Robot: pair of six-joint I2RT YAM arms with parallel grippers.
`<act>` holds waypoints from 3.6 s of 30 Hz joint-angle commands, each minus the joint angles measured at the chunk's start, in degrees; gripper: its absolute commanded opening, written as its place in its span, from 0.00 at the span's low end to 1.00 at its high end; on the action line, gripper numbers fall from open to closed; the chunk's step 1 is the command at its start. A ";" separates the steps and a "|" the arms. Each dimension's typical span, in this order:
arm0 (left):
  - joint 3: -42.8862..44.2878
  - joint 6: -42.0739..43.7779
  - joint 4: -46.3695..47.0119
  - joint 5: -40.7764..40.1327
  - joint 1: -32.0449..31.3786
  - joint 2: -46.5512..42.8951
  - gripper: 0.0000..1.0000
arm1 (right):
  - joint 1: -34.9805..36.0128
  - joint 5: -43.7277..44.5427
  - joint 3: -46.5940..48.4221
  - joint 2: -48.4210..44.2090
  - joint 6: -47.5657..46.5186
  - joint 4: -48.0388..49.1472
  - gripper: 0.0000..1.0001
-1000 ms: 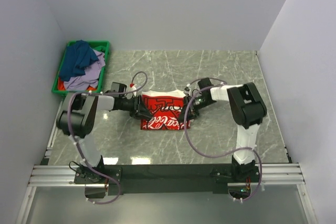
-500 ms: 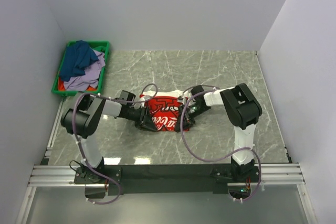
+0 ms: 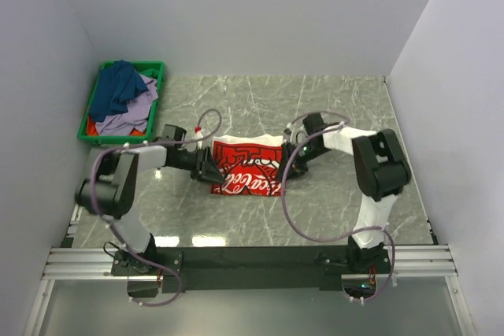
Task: Fold and stack the t-shirts
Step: Fold the tshirt, then neatly place the folded tshirt to the corner
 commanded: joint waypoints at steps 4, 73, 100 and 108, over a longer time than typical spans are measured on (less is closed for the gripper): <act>5.51 2.22 -5.74 -10.05 3.92 -19.17 0.45 | 8.13 27.69 10.21 -17.73 4.25 2.31 0.61; 21.43 3.62 -7.77 -29.49 11.05 -21.21 0.78 | -21.63 50.28 24.97 8.52 -16.59 -16.42 0.59; 28.20 9.42 -15.41 -33.19 13.86 -16.82 0.78 | -26.81 61.52 63.75 32.80 -12.72 -12.55 0.53; 28.20 9.95 -16.29 -32.84 13.95 -16.21 0.78 | -28.75 55.47 67.09 33.51 -12.89 -13.00 0.56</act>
